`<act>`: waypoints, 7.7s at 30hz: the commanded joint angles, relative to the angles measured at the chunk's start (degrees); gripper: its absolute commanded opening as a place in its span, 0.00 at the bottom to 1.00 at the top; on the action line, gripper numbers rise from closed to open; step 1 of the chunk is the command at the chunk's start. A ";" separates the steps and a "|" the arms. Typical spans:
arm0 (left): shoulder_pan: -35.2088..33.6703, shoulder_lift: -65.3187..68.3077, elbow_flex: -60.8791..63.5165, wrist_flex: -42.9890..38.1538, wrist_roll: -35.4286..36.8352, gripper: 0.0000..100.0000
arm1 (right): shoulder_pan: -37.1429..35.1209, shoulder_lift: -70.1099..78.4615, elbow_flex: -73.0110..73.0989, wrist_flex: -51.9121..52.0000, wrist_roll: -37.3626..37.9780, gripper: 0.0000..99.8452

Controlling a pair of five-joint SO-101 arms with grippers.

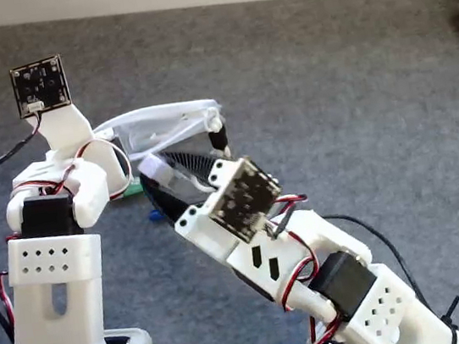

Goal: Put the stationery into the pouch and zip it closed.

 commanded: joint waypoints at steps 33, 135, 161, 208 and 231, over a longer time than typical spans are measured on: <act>-0.57 0.92 1.45 -0.62 0.70 0.01 | 8.66 16.48 -3.38 -35.91 0.00 0.01; -1.10 1.36 1.80 -2.37 0.70 0.01 | -0.13 -3.21 4.26 13.14 0.26 0.17; -12.35 0.92 4.09 -7.38 11.69 0.01 | -6.55 16.75 -4.53 21.23 5.54 0.17; -12.35 0.92 4.18 -7.38 11.69 0.01 | 2.15 69.58 -19.30 -1.71 5.63 0.17; -12.35 0.92 4.18 -7.38 11.69 0.01 | 1.98 76.44 -22.20 4.53 15.12 0.01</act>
